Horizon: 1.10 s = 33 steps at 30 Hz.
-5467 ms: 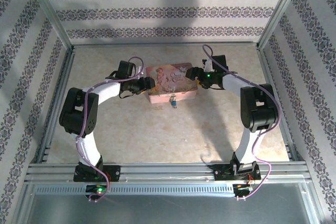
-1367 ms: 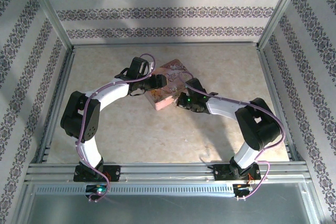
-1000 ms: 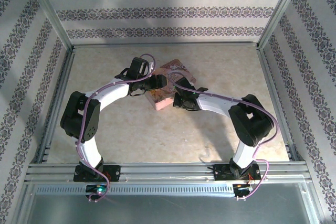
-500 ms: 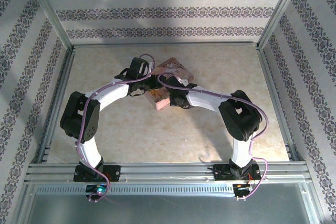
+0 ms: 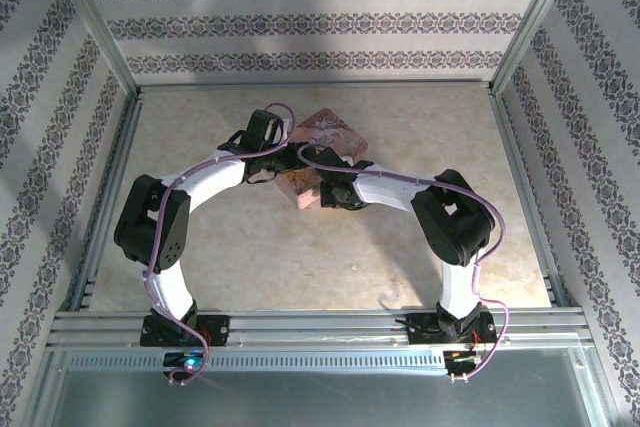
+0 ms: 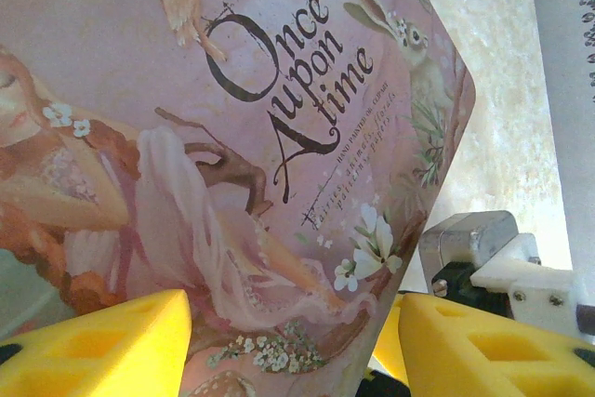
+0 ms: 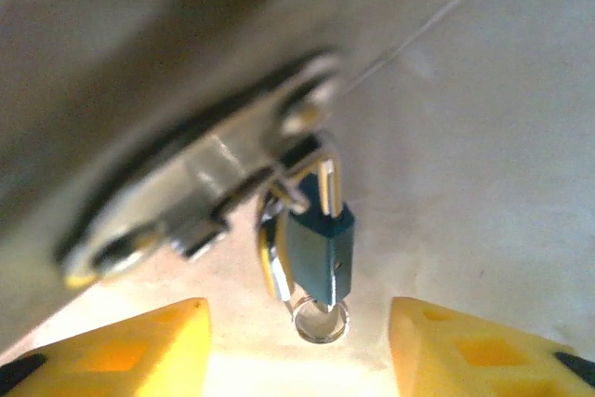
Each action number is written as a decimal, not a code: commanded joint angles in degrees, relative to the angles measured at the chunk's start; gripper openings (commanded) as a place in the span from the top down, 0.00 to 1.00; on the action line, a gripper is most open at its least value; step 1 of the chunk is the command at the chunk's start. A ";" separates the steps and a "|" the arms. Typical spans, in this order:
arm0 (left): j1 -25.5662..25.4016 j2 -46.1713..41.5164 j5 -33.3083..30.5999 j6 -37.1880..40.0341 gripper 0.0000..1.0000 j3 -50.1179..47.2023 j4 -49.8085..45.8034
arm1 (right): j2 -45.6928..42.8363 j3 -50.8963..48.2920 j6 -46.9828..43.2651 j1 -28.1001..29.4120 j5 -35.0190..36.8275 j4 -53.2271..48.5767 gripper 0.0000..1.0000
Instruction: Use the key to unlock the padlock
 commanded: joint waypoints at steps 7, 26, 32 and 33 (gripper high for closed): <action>0.24 -0.14 -0.44 -0.79 0.39 -1.91 -3.63 | -10.48 -5.45 -4.36 0.65 -1.90 2.67 0.32; 0.68 -0.85 -0.38 -0.11 0.39 -2.23 -4.68 | -21.48 -23.00 -9.84 -21.28 -50.59 28.50 0.29; 0.71 -0.97 -0.65 -0.02 0.39 -2.43 -4.85 | -14.86 -23.96 -4.56 -21.49 -50.79 38.51 0.16; 0.64 -1.02 -0.61 -0.09 0.39 -2.46 -4.77 | -14.41 -24.10 -4.09 -21.41 -49.78 39.58 0.13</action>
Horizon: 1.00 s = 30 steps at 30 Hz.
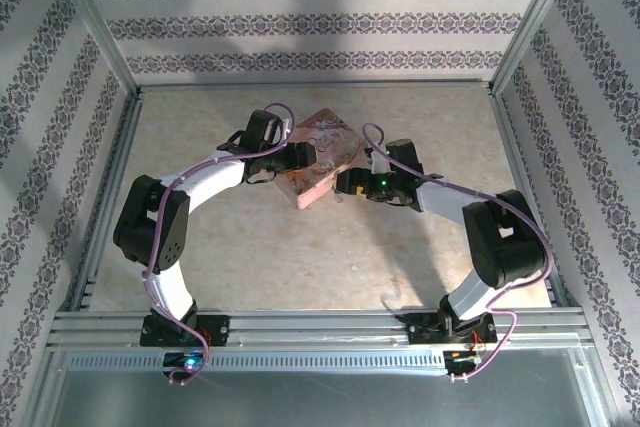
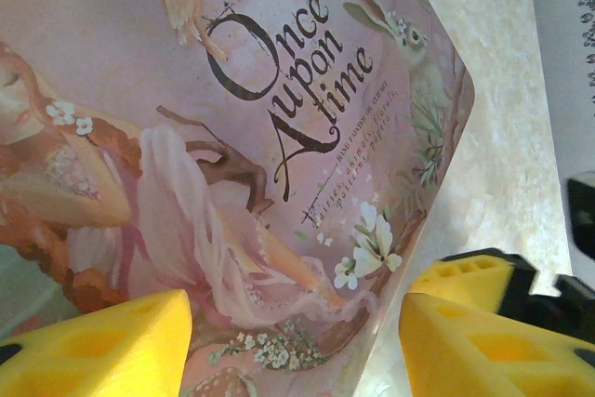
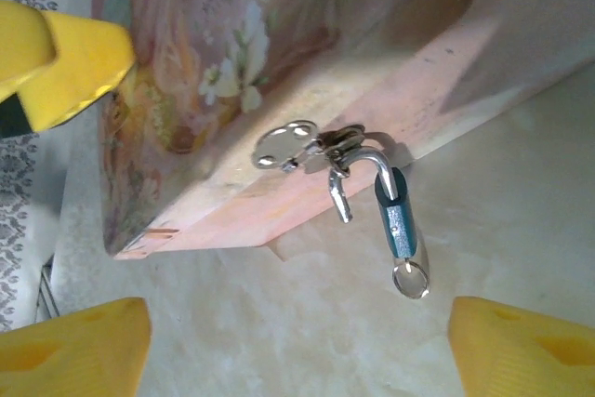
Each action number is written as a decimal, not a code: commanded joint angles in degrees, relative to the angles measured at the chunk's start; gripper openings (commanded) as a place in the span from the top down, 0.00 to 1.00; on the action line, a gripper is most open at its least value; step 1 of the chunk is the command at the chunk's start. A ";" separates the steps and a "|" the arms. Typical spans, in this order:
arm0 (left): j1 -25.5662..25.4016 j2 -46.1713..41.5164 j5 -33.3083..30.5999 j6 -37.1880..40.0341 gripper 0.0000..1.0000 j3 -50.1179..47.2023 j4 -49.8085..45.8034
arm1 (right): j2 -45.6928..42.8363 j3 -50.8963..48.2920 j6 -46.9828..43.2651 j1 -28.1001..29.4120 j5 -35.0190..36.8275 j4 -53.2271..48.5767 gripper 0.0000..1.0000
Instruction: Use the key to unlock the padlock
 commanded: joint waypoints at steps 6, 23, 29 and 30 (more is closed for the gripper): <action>0.45 -0.65 -0.43 -0.30 0.39 -2.19 -4.55 | 3.50 1.21 2.66 0.98 1.68 7.96 0.03; 0.43 -0.65 -0.36 -0.41 0.39 -2.41 -4.07 | 8.83 5.77 5.89 6.28 5.72 9.00 0.07; 0.44 -0.64 -0.28 -0.50 0.39 -2.67 -3.60 | 8.32 6.05 7.27 7.77 5.99 9.59 0.14; 0.39 -0.71 -0.29 -0.55 0.39 -2.76 -3.53 | 8.10 6.06 7.43 7.95 6.14 9.50 0.15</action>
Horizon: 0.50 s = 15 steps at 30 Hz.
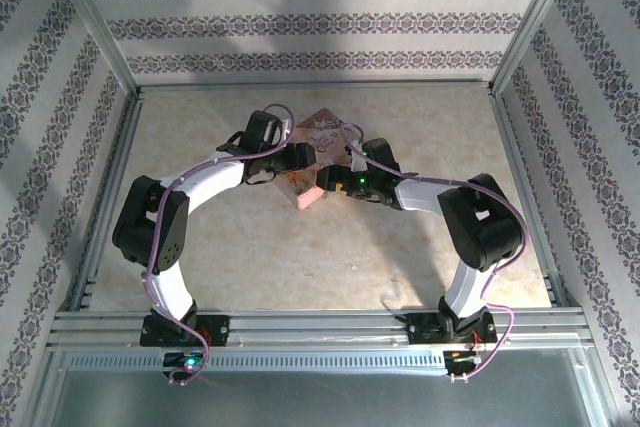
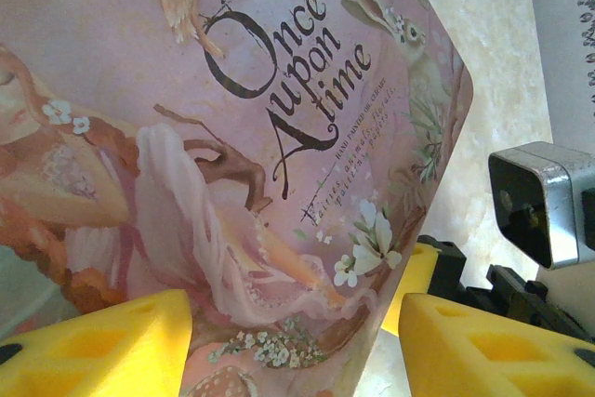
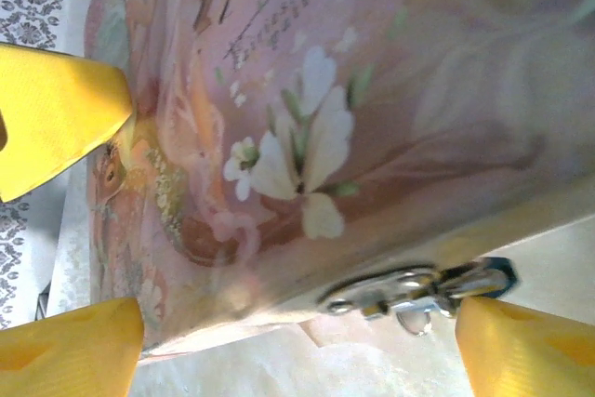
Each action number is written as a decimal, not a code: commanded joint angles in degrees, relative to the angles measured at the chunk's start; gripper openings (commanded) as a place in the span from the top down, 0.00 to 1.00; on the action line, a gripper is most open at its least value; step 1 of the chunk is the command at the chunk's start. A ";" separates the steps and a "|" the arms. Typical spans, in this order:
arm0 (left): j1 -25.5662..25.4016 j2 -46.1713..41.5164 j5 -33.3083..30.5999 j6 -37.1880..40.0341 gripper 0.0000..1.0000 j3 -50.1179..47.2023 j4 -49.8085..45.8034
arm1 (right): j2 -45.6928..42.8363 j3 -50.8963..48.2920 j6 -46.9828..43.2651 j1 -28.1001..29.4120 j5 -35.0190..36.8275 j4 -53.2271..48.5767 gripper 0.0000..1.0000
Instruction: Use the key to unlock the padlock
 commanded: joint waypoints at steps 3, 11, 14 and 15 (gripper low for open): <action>0.47 -0.23 -0.33 -0.65 0.39 -2.41 -3.68 | -0.41 1.22 1.20 1.26 1.29 1.44 0.17; 0.60 -0.31 -0.23 -0.50 0.39 -2.50 -3.58 | -4.36 -1.24 0.41 0.85 3.60 -1.02 0.18; 0.79 -0.35 -0.07 -0.48 0.39 -2.41 -3.70 | -7.31 -3.57 -1.06 -0.14 4.18 -2.16 0.18; 0.80 -0.45 0.03 -0.44 0.39 -2.42 -3.60 | -8.48 -4.84 -1.67 -0.72 4.07 -2.04 0.18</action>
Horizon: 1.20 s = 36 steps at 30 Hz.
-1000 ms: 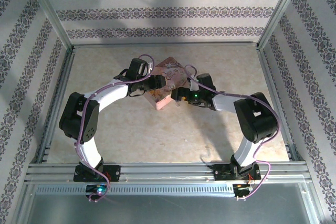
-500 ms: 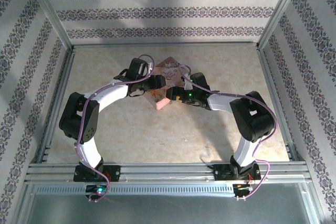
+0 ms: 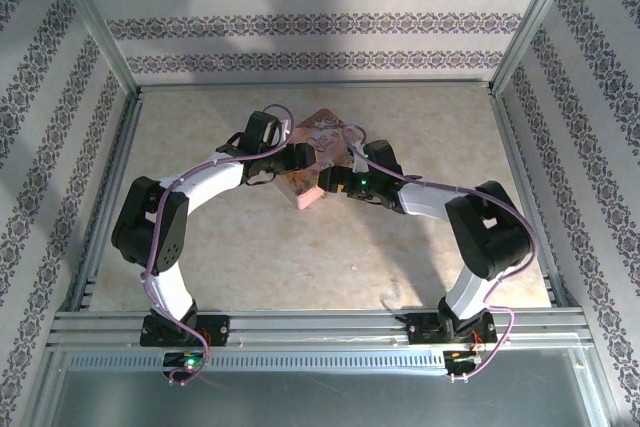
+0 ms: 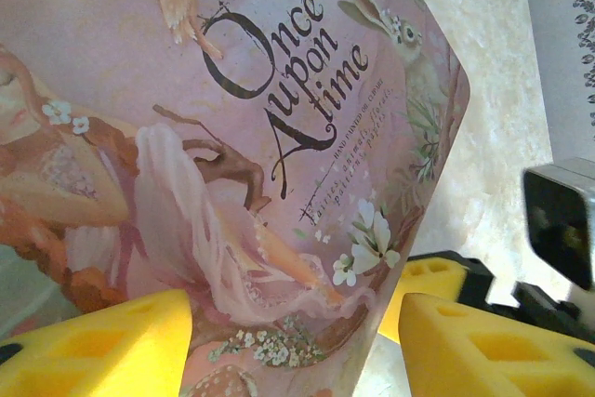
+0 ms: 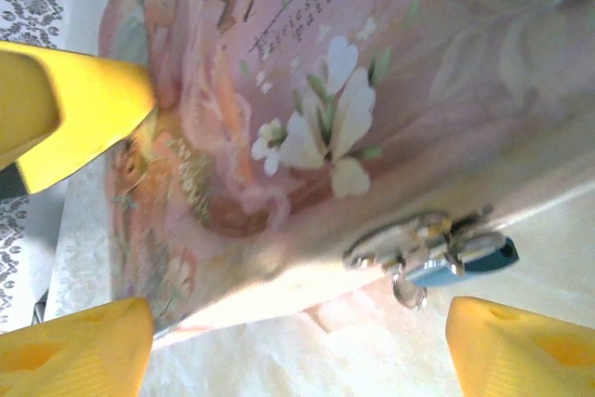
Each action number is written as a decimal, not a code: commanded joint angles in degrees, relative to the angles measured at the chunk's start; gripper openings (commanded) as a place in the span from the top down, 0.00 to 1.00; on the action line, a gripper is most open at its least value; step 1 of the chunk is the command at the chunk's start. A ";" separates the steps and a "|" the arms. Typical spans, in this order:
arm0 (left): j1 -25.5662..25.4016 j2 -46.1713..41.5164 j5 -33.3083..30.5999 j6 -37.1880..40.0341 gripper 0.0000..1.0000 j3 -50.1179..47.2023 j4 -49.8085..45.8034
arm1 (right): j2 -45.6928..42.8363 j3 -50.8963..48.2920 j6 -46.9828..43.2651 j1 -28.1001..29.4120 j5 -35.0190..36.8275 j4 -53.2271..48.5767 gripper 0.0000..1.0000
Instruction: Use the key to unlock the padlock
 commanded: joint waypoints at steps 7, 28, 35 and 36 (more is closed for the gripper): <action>1.25 -0.24 0.28 -0.22 0.39 -1.76 -4.61 | -4.87 -6.48 -5.84 -5.99 -7.11 5.07 0.20; 1.34 1.08 0.35 -0.13 0.41 -1.48 -4.18 | 8.55 -3.59 -4.74 -5.91 -9.77 22.29 0.27; 1.36 1.34 0.42 -0.17 0.41 -1.23 -4.34 | 11.67 -2.70 -2.81 -5.63 -13.00 27.13 0.29; 1.37 1.34 0.39 -0.14 0.41 -1.15 -4.39 | 11.89 -2.70 -2.59 -5.56 -13.19 27.51 0.30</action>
